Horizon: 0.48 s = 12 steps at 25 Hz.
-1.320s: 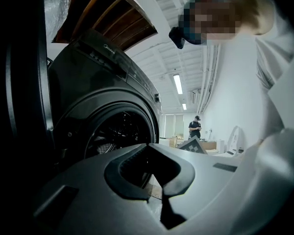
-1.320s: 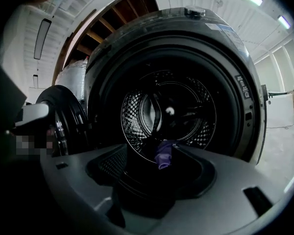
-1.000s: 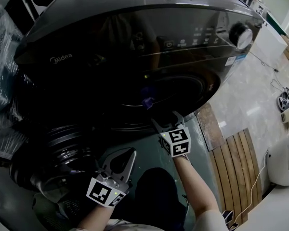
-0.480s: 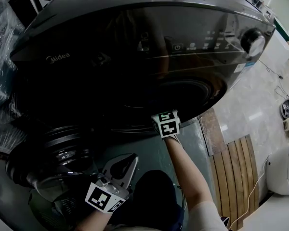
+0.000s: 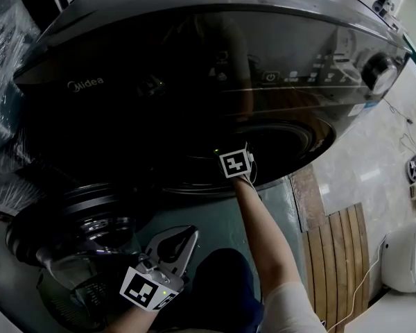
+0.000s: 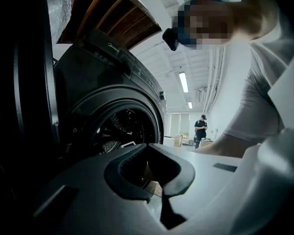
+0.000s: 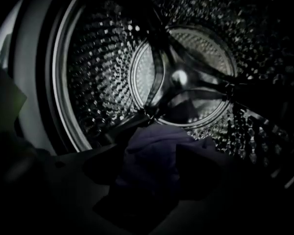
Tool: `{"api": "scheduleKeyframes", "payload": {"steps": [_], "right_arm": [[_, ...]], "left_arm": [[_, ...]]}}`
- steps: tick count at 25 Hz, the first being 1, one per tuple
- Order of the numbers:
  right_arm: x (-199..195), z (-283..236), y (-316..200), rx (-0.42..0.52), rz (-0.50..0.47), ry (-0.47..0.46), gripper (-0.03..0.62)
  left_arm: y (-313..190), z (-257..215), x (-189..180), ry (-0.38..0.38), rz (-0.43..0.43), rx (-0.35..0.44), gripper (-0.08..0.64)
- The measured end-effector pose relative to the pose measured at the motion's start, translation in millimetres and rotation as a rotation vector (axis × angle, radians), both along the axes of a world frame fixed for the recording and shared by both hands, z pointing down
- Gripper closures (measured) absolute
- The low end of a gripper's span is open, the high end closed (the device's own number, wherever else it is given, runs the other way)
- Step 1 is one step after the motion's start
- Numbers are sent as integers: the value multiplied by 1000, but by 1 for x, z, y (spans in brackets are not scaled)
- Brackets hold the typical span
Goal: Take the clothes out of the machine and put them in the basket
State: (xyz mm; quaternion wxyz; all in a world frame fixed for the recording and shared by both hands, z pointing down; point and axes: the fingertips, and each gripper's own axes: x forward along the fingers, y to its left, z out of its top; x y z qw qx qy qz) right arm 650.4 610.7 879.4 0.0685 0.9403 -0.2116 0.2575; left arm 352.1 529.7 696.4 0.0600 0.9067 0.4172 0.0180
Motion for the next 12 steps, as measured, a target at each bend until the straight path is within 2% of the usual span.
{"api": "scheduleKeyframes", "payload": {"steps": [5,8,12], "right_arm": [[23,21,-11,-101,-53,-38,247],[22,35,-14,-163,-66,-122,255],[20,44,-13,-263,-81,-154,285]], "left_arm": [[-3,3,2,-2,-19,14,537],[-2,5,2,-7,-26,19,537],[-1,7,1,-11,-29,29,537]]}}
